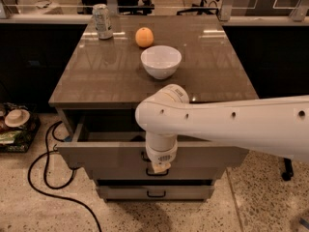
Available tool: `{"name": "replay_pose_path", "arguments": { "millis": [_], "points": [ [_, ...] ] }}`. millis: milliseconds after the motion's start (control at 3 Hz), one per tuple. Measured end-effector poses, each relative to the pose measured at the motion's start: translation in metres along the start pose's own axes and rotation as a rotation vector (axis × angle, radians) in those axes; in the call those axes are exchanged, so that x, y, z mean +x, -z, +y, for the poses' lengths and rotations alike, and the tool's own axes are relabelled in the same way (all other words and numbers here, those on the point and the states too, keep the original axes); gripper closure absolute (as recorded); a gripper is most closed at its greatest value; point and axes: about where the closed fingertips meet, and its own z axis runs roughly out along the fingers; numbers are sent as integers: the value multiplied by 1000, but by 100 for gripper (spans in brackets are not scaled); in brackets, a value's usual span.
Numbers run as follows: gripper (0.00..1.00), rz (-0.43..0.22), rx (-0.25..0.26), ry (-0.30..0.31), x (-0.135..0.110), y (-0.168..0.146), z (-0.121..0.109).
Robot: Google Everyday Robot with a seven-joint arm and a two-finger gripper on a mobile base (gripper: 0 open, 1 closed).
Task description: Open top drawer
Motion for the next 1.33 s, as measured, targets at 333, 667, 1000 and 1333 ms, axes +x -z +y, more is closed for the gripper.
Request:
{"name": "replay_pose_path", "arguments": {
  "millis": [333, 667, 1000, 1333],
  "points": [
    [100, 0, 0, 0, 0, -1, 0],
    [100, 0, 0, 0, 0, -1, 0],
    [100, 9, 12, 0, -2, 1, 4],
    [100, 9, 12, 0, -2, 1, 4]
  ]
}}
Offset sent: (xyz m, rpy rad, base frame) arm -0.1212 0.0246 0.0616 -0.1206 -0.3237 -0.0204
